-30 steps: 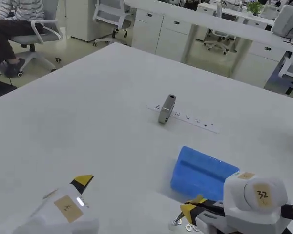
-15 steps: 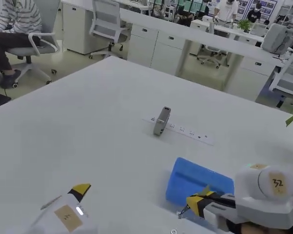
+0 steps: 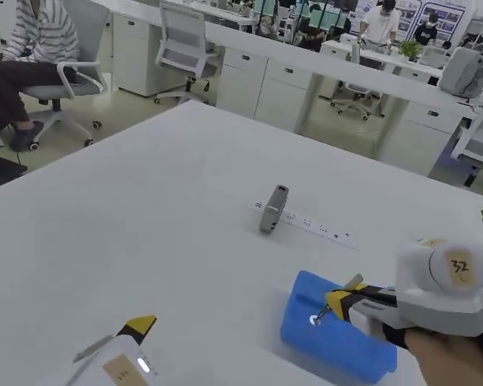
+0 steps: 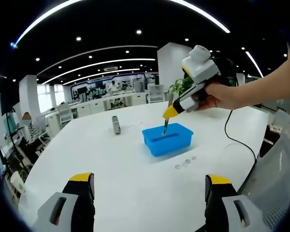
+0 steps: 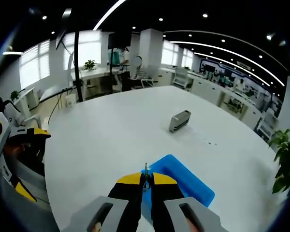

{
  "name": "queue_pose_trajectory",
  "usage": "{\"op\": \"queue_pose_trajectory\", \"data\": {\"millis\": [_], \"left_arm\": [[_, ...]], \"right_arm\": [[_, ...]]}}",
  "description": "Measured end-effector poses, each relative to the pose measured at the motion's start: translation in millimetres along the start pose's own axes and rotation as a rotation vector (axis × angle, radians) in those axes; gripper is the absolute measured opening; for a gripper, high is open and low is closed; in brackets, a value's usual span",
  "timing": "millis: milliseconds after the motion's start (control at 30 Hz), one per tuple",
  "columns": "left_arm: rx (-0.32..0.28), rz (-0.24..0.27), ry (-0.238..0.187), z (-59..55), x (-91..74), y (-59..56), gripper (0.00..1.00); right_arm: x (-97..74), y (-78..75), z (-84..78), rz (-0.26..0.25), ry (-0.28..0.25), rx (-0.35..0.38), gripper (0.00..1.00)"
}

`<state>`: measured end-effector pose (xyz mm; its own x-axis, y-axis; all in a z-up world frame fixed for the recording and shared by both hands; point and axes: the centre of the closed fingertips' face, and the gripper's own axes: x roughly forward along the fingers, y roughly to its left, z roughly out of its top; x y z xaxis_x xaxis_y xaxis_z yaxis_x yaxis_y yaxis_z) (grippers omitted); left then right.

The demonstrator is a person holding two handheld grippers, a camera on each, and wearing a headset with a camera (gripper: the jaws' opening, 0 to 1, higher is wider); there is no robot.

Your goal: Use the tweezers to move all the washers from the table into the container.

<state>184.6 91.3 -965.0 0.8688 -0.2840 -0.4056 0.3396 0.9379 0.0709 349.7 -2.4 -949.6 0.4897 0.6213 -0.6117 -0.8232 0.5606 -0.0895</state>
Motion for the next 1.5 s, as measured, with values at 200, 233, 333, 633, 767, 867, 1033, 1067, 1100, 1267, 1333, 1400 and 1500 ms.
{"op": "queue_pose_trajectory", "data": {"millis": [200, 233, 333, 633, 767, 867, 1033, 1067, 1100, 1267, 1333, 1400, 1500], "left_arm": [[-0.006, 0.009, 0.003, -0.8, -0.2, 2.7, 0.96], [-0.006, 0.005, 0.006, -1.3, 0.1, 2.0, 0.96], [0.007, 0.004, 0.015, -2.9, 0.7, 1.1, 0.95], [0.01, 0.01, 0.03, -5.5, 1.4, 2.6, 0.95], [0.019, 0.012, 0.041, -6.9, 1.7, 2.1, 0.95], [0.024, 0.013, 0.06, -10.0, 2.5, 2.0, 0.95], [0.029, 0.008, 0.064, -10.7, 2.7, 1.1, 0.95], [0.031, 0.01, 0.067, -11.2, 2.8, 1.4, 0.95], [0.032, 0.011, 0.068, -11.4, 2.7, 1.7, 0.94], [0.029, 0.014, 0.078, -13.5, 3.3, 2.1, 0.94], [0.033, 0.013, 0.083, -14.5, 3.6, 1.6, 0.94], [0.038, 0.012, 0.083, -14.5, 3.6, 1.4, 0.94], [0.038, 0.014, 0.085, -14.9, 3.6, 2.0, 0.94]], "right_arm": [[16.2, -9.4, -4.8, -0.026, 0.03, -0.004, 0.01], [19.4, -10.3, -7.1, -0.029, 0.04, -0.005, 0.01], [27.3, -11.9, -13.7, -0.034, 0.06, -0.016, 0.01], [45.3, -19.5, -31.0, -0.036, 0.101, 0.04, 0.01], [50.0, -21.7, -33.6, -0.035, 0.105, 0.076, 0.01], [54.7, -23.3, -36.9, -0.033, 0.116, 0.089, 0.02], [59.7, -23.7, -45.4, -0.029, 0.14, 0.099, 0.02], [60.5, -23.8, -47.7, -0.028, 0.145, 0.103, 0.02], [61.0, -24.0, -49.2, -0.029, 0.148, 0.105, 0.02], [62.5, -24.5, -51.2, -0.028, 0.141, 0.128, 0.02], [63.1, -23.5, -50.6, -0.028, 0.141, 0.136, 0.02], [63.3, -23.0, -50.3, -0.029, 0.14, 0.135, 0.02], [63.1, -22.4, -50.1, -0.029, 0.137, 0.139, 0.02]]}}
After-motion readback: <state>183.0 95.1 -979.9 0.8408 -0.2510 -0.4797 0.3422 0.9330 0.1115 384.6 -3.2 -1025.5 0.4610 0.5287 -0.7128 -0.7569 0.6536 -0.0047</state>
